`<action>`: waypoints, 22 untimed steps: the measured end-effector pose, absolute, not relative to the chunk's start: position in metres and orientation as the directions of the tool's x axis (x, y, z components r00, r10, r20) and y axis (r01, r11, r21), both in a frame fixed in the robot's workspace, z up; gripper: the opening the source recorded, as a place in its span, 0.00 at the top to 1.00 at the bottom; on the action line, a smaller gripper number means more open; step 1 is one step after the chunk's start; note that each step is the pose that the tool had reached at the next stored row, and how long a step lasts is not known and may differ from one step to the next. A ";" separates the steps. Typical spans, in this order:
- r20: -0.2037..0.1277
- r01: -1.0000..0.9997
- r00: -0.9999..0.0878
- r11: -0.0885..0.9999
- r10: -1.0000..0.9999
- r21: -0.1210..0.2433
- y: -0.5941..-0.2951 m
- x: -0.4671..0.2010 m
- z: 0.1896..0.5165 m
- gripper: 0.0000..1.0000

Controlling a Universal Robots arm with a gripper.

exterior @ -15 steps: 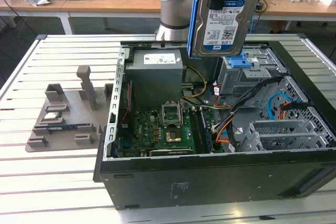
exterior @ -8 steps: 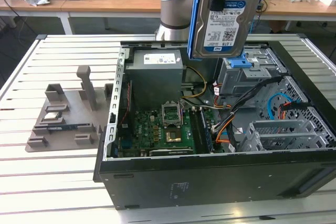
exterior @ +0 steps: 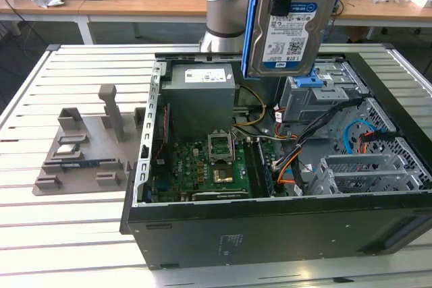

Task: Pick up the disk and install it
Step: 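Pick up the disk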

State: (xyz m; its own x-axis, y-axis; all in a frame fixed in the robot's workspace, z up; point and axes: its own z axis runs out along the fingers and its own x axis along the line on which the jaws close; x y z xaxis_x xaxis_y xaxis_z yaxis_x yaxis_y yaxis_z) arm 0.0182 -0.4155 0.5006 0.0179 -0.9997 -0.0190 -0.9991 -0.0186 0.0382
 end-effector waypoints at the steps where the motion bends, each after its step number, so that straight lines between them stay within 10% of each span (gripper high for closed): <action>1: -0.019 -0.999 0.018 -0.019 -1.000 0.038 -0.416 0.018 0.501 0.63; 22: -0.019 -0.999 0.018 -0.019 -1.000 0.038 -0.438 0.018 0.500 0.63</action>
State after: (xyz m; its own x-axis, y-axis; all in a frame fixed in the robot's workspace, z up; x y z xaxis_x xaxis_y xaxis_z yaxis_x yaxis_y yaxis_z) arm 0.0182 -0.4382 0.5004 0.0179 -0.9997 -0.0190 -0.9991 -0.0186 0.0382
